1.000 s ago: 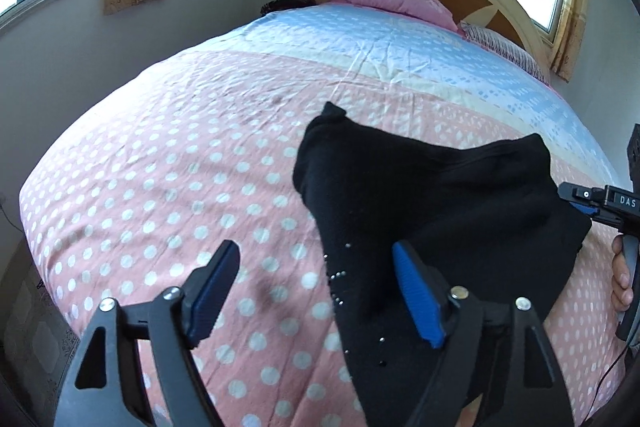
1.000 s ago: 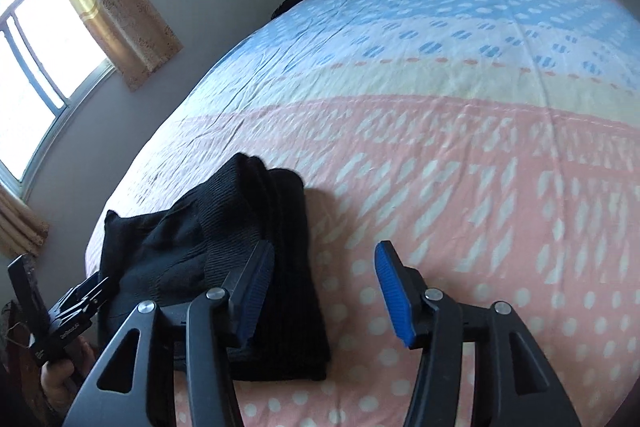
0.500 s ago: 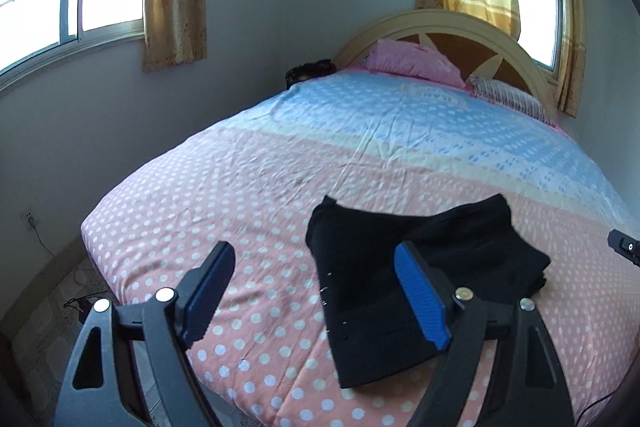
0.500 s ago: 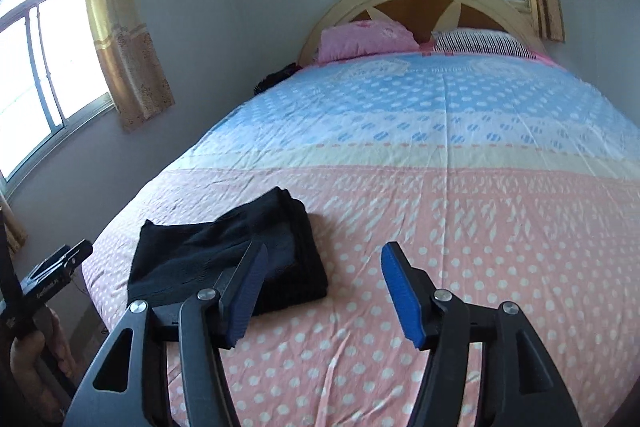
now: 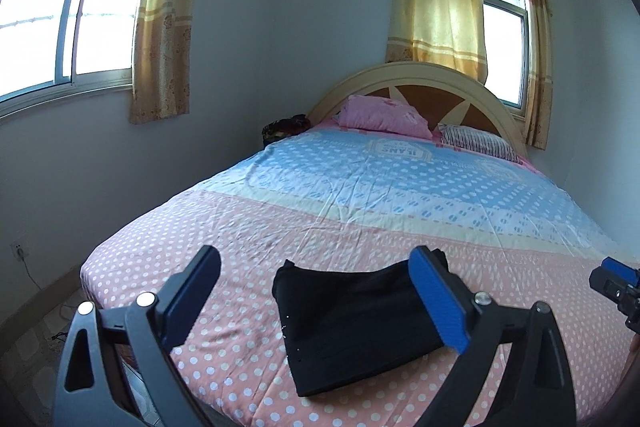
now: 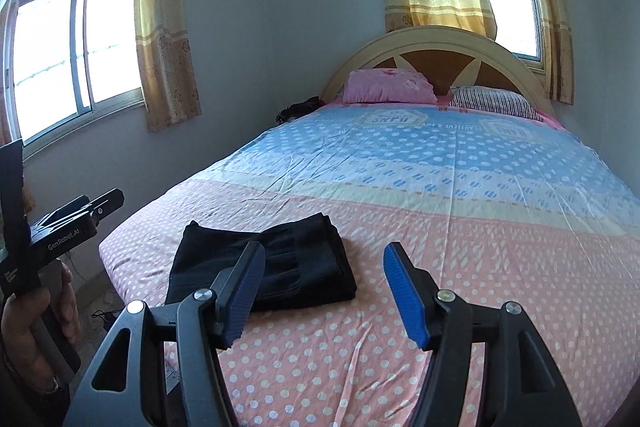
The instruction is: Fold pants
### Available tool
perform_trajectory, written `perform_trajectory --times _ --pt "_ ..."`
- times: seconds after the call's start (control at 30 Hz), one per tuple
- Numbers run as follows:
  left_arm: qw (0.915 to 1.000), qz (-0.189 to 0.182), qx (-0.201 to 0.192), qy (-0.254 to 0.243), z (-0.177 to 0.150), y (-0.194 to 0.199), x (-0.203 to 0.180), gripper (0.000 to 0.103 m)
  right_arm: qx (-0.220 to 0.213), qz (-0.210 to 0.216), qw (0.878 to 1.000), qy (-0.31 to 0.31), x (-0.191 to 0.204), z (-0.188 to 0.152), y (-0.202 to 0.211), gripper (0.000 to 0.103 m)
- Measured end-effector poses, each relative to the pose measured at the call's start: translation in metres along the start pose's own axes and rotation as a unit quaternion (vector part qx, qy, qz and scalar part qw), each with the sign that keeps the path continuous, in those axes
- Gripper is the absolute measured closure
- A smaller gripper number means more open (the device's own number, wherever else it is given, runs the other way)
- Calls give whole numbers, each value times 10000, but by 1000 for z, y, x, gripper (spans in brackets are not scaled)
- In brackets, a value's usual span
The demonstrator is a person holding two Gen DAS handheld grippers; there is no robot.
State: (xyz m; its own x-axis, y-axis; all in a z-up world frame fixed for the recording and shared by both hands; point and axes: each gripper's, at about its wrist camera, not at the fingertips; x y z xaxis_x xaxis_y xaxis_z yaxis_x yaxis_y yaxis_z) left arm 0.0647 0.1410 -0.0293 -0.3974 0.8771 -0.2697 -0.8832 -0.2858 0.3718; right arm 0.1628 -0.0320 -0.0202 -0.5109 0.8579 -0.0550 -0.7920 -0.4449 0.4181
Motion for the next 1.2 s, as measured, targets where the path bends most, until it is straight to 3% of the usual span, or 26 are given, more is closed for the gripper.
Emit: perform_trajectory --times 1.2 --pt "9996 -176 -98 -194 -3 17 -24 0 -204 -125 9997 106 11 -8 24 39"
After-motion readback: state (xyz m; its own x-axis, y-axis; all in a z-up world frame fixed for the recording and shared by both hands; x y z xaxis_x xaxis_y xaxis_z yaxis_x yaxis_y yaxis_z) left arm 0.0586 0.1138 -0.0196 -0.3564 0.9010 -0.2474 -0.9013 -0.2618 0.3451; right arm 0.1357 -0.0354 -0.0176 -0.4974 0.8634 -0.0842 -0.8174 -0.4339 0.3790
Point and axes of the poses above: each gripper's, at about its wrist camera, not at the fingertips, and y roughly against the way its jaws point, x to its left, z to its top, and after that the axes turned 13 degrees about y, right-handed
